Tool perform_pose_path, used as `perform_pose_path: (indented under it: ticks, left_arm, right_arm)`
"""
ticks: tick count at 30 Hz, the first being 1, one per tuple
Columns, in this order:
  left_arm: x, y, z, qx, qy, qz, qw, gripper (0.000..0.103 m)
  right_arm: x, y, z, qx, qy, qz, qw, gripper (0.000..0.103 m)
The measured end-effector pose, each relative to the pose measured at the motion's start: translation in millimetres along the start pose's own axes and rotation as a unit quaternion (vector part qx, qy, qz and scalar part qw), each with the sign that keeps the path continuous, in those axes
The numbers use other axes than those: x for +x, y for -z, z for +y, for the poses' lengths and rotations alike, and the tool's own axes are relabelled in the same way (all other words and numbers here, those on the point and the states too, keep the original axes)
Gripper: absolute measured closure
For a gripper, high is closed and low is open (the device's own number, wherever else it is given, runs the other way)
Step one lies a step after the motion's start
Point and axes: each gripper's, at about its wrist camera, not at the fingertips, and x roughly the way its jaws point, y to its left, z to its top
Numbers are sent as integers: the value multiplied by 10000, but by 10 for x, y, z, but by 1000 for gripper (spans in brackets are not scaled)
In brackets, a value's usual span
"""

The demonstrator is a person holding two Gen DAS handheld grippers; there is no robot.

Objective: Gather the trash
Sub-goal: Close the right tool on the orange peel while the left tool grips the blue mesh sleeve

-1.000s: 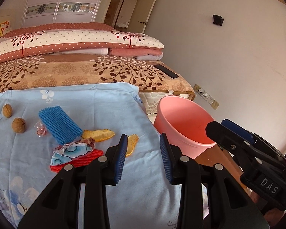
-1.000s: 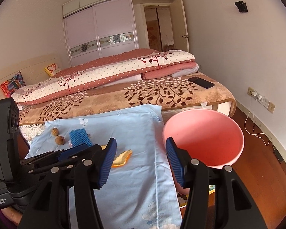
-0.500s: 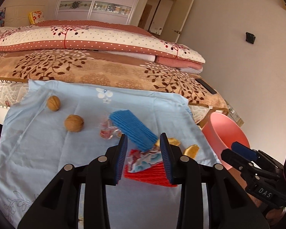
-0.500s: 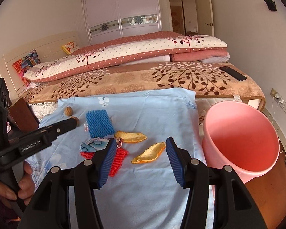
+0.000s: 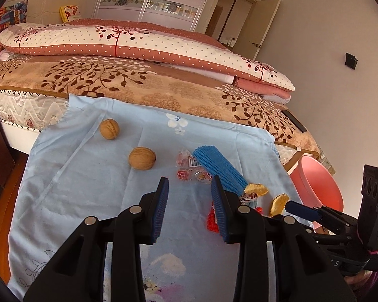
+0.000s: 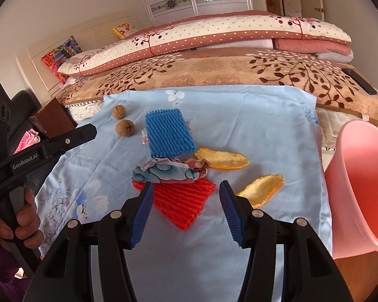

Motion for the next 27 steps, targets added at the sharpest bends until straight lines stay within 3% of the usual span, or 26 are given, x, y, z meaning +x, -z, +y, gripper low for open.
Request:
perform_pose_path:
  ticks: [7,12,17,18,21,23,27]
  left_arm:
    - [9,61,32,-63,-17,74,10000,68]
    - [95,52,-7,-65,59,173,9998,68]
    - [197,12,-100,-96,208,306,9993,68]
    - [228,4,-120,-122,249,349,9990,68]
    - [355,-21,-196,-228,402,516,9976,68]
    - [463,-33,-243,-295,421,631,9967,68]
    - [697,-37,-295,-464,338,862,9946,68]
  right_arm:
    - [41,1,-433,495,950,72,9942,50]
    - [172,-3,-629,683,1142,231,9908,50]
    - [369,40,-783,1046,982,562,9880,51]
    - [366,31,-791,1076,949,494,9884,53]
    - [402,24,-805,1114,854,571,9885,73]
    - [398,34,-790,1083,839,579,9889,92]
    - [261,59,-734,963,757,433,9915,98]
